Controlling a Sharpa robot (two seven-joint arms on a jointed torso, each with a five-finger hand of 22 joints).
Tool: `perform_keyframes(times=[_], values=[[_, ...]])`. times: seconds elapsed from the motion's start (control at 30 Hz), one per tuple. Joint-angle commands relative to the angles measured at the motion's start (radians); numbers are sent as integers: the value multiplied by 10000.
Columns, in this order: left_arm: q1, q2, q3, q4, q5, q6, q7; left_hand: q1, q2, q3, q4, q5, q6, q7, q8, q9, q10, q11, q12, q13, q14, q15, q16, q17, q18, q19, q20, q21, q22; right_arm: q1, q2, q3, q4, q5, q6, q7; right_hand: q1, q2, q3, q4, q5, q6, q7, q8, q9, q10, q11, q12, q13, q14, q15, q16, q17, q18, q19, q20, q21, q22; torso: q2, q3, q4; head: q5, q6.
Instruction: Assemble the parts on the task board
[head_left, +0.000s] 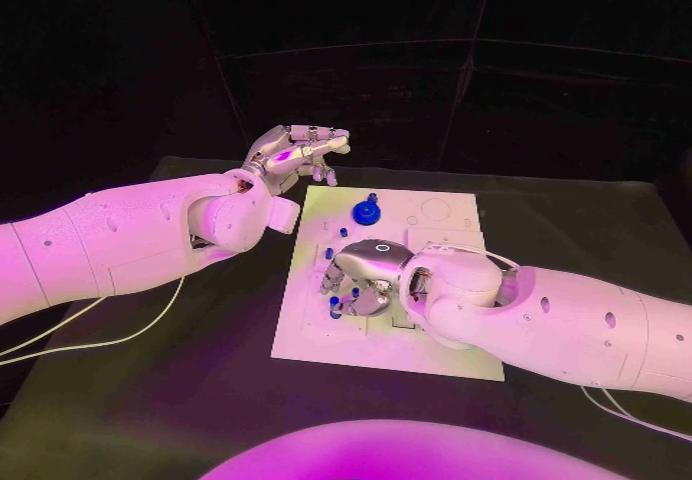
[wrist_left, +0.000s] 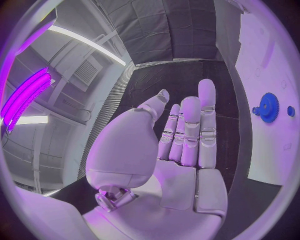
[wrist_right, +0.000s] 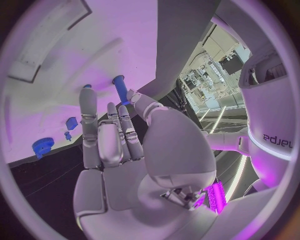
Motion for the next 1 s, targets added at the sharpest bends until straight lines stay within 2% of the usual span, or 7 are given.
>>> perform_keyframes(times=[0.03,0.23,0.5,0.7,0.77,0.87,1.0], values=[[14,-6,7,12,21,111,7,-8,110,-46,0,13,-31,73,-42,9,-76,-7,60,-17,-11,32,25,-9,126,27,25,-34,-9,8,-96,2,149,37,-864,247,1,-129,-196,23,-23,-176,-3,8,7,-147,-22,131,23,127,58,-33,12,91,-61,-9,-89,-48,7,9,-8,1,0],[14,-11,7,5,21,117,2,-5,110,-51,-1,13,-37,74,-43,9,-82,-5,63,-18,-14,33,24,-14,126,29,25,-35,-10,6,-516,3,562,230,-1254,377,26,-176,-610,84,148,-389,-35,23,18,-319,-51,389,46,130,27,-43,-11,95,-54,-27,-164,-151,-7,8,-14,10,7],[13,-35,6,-5,21,116,-3,-5,110,-51,-1,13,-37,74,-43,9,-82,-5,63,-18,-14,33,24,-14,126,29,25,-35,-10,78,-1650,15,1427,956,-1575,347,55,-79,-977,213,440,-234,-14,101,54,-240,-57,769,74,162,20,-1,51,73,62,-36,-119,-74,-30,-5,-25,-12,65],[12,-54,5,-8,21,111,-5,-5,110,-51,-1,13,-37,74,-43,9,-82,-5,63,-18,-14,33,24,-14,126,29,25,-35,-10,362,-2784,33,2008,2375,-1830,163,-10,153,-1067,467,750,148,48,246,100,807,-156,1403,183,333,-42,355,700,-38,489,-71,337,634,-25,-6,-16,-128,170],[12,-64,4,-11,21,105,-4,-5,110,-51,-1,13,-37,74,-43,9,-82,-5,63,-18,-14,33,24,-14,126,29,25,-35,-10,464,-3286,38,2196,2790,-1942,-74,-123,148,-1143,622,777,328,-99,338,121,1661,-361,1853,351,381,-177,477,906,-71,651,-159,530,915,-49,-12,-39,-229,223],[12,-75,4,-4,21,95,-3,-5,110,-51,-1,13,-37,74,-43,9,-82,-5,63,-18,-14,33,24,-14,126,29,25,-35,-10,538,-3926,40,2381,3309,-1994,-682,-446,-48,-1488,911,860,601,-374,560,178,2761,-663,2672,811,488,-429,760,1476,-170,968,-372,902,1508,-79,-35,-62,-429,284],[12,-89,3,29,21,77,4,-3,111,-62,0,13,-46,79,-43,8,-93,-2,69,-19,-16,35,27,-18,126,33,28,-37,-12,574,-4556,36,2458,3506,-1967,-1668,-973,-390,-2358,1445,1593,870,-670,992,300,3404,-962,4583,2459,585,-703,1077,2099,-257,1275,-675,1236,2018,-115,-66,-118,-695,348]])
